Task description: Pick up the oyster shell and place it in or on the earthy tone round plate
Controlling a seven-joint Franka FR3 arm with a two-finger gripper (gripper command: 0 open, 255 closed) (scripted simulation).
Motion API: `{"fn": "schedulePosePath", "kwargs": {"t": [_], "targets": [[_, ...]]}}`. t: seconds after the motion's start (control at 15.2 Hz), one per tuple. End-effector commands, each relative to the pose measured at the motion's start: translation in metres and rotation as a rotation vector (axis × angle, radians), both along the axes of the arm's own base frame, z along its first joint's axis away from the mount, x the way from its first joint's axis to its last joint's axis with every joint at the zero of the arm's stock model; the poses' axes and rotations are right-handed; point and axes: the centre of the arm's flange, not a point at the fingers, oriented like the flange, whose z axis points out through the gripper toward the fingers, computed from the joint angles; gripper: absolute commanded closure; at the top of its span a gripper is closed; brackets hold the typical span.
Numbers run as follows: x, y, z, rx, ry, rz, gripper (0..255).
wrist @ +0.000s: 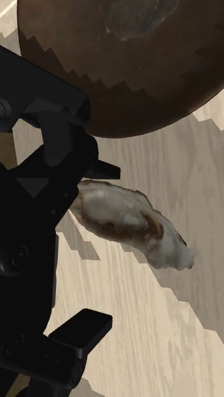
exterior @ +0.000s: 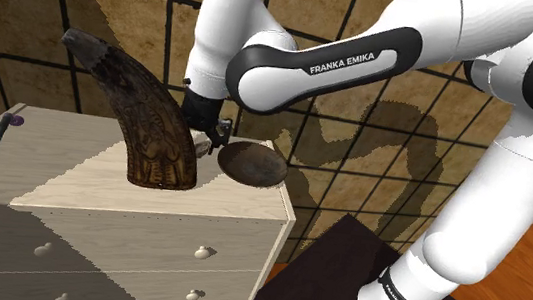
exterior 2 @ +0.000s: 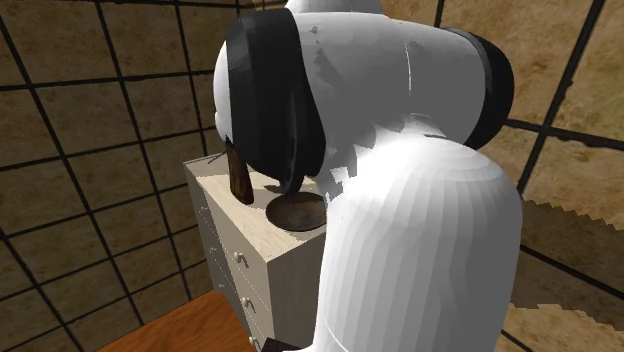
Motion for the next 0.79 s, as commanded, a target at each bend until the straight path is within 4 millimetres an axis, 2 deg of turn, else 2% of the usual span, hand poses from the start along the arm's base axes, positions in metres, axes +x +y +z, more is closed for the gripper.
{"fn": "schedulePosePath", "kwargs": {"t": [0.0, 0.46, 0.53, 0.73], "targets": [[0.0017, 0.0000, -0.0082, 0.000, 0.000, 0.000, 0], [0.0017, 0.0000, -0.0082, 0.000, 0.000, 0.000, 0], [0.0017, 0.0000, -0.0082, 0.000, 0.000, 0.000, 255], [0.0012, -0.0001, -0.0076, 0.000, 0.000, 0.000, 255]]}}
